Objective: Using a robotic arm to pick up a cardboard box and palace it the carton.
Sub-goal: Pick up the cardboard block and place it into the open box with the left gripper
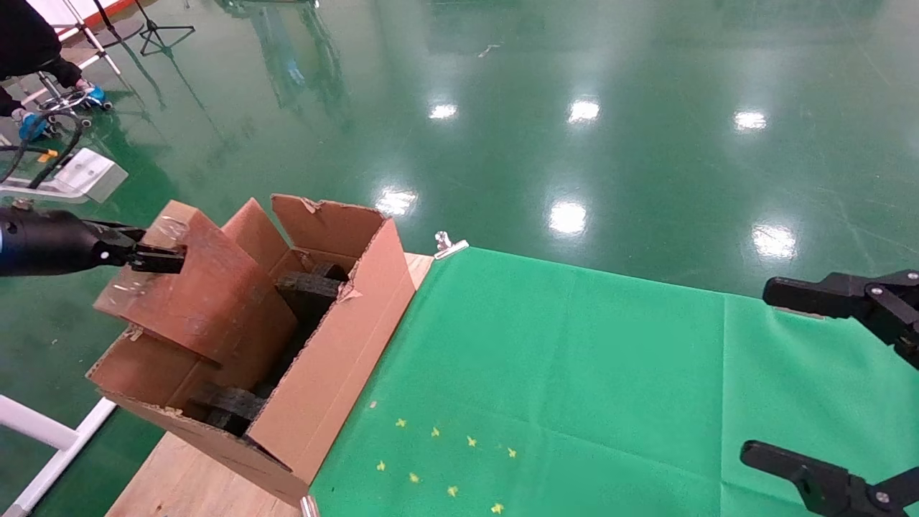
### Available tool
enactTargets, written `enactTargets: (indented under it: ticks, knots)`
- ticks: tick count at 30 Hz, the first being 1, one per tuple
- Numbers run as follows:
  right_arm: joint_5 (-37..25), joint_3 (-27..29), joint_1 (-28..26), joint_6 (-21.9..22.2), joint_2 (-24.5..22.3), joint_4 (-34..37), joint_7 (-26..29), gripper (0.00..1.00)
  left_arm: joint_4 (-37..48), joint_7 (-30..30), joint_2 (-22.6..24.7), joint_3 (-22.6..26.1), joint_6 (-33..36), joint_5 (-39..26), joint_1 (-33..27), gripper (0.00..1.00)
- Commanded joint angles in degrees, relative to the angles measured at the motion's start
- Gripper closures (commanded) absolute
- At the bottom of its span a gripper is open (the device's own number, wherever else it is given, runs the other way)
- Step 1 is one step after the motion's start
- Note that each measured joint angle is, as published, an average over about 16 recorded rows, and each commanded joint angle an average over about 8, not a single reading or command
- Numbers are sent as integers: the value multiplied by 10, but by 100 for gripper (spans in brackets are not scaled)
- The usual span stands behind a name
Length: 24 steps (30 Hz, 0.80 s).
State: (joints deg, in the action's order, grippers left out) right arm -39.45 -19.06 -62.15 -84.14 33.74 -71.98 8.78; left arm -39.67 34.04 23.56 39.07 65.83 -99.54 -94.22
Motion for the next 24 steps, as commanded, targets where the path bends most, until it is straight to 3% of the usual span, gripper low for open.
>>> enactTargets:
  ticks: [1,24]
  knots:
    - [0,0,0,0,0,0,0,0,18,-5,5,0,-17,-4,2,100]
    - [0,0,0,0,0,0,0,0,244,-82,137,28,-86,-45,6,100]
